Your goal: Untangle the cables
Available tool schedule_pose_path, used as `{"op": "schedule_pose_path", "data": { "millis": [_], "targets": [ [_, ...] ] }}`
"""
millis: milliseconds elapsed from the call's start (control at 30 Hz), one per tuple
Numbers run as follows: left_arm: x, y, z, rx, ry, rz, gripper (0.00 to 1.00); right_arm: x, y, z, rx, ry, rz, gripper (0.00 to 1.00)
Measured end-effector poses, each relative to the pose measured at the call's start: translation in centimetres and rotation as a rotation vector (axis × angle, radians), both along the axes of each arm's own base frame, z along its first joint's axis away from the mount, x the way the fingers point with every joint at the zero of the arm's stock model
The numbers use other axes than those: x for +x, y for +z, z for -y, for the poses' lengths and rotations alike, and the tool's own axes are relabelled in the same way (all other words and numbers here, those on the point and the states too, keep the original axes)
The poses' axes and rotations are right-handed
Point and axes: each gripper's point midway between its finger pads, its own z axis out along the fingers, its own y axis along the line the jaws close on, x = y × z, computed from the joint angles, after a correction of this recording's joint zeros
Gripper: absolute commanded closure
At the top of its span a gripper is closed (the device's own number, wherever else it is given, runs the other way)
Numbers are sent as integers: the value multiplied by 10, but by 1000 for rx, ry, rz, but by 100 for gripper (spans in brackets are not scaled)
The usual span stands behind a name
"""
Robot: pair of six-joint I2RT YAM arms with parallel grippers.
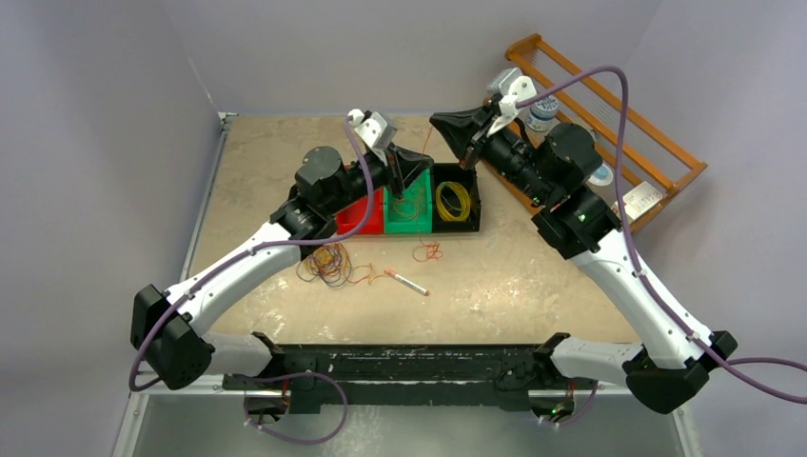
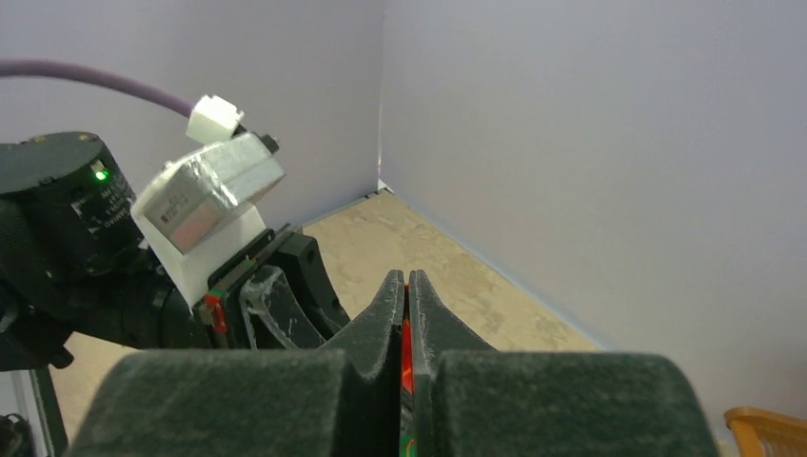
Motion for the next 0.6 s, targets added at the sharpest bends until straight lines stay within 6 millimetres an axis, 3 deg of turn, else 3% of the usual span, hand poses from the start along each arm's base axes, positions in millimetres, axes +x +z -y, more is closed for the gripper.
{"op": "schedule_pose_path", "data": {
  "millis": [100, 233, 300, 433, 600],
  "targets": [
    [2, 6, 0, 0, 8, -11, 100, 4, -7, 8, 15, -51, -15, 95],
    [8, 7, -5, 13, 53, -39, 100, 16, -30, 29, 31, -187, -70, 60],
    [11, 5, -9, 28, 82, -60, 100, 20, -45, 42, 37, -260, -101, 51],
    [18, 14, -18, 50, 149, -88, 100, 17, -72, 64, 48, -348, -143, 39],
    [26, 39, -27, 42, 218, -86, 100, -7, -89, 80, 92, -339, -127, 26]
  ]
}}
